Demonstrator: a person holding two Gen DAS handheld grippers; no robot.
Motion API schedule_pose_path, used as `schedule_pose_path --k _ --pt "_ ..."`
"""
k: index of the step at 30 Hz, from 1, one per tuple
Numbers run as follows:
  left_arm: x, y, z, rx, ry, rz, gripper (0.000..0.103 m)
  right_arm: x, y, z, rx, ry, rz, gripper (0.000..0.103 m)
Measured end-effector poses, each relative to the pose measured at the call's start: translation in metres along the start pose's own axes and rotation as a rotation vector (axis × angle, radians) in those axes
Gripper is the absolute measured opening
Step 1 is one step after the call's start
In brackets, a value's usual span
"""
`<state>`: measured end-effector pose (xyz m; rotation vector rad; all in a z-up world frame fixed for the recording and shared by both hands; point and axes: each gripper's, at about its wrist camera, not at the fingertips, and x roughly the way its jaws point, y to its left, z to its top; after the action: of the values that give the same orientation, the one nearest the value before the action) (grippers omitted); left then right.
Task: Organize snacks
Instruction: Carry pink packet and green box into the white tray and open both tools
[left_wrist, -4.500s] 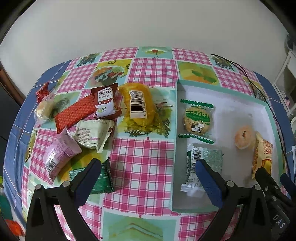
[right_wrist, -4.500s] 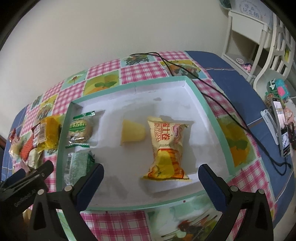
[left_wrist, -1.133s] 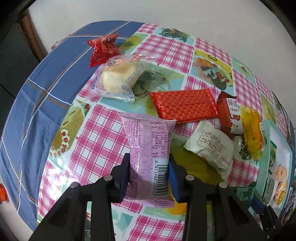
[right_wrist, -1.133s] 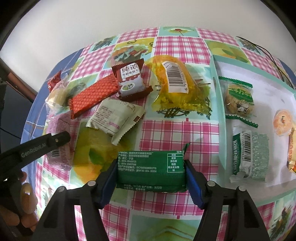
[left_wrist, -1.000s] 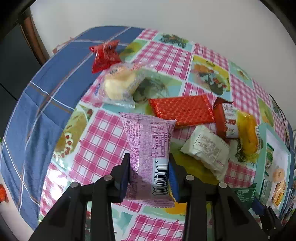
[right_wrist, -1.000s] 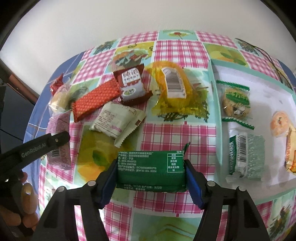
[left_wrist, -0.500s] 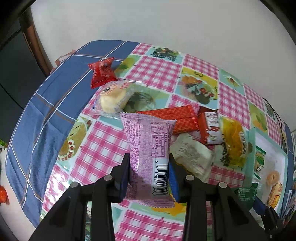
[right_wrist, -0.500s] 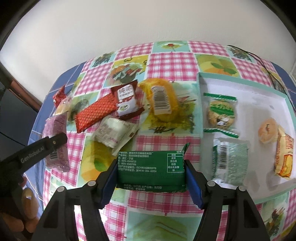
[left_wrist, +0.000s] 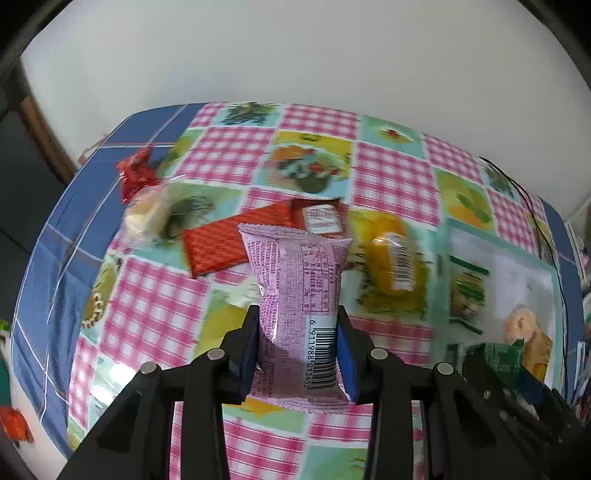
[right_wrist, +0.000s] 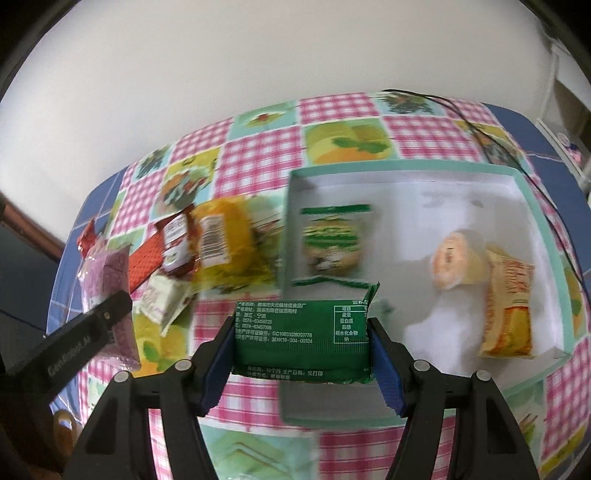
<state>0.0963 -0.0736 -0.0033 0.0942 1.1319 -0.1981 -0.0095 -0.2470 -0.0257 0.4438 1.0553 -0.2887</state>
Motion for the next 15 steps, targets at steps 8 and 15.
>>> schedule_pose_path --k 8,15 --pt "-0.006 -0.053 -0.008 0.103 -0.009 -0.022 0.039 -0.01 -0.044 0.005 0.074 -0.02 -0.023 0.07" --pt "-0.011 -0.088 -0.015 0.189 -0.023 -0.027 0.039 -0.019 -0.084 0.007 0.155 -0.037 -0.039 0.07"
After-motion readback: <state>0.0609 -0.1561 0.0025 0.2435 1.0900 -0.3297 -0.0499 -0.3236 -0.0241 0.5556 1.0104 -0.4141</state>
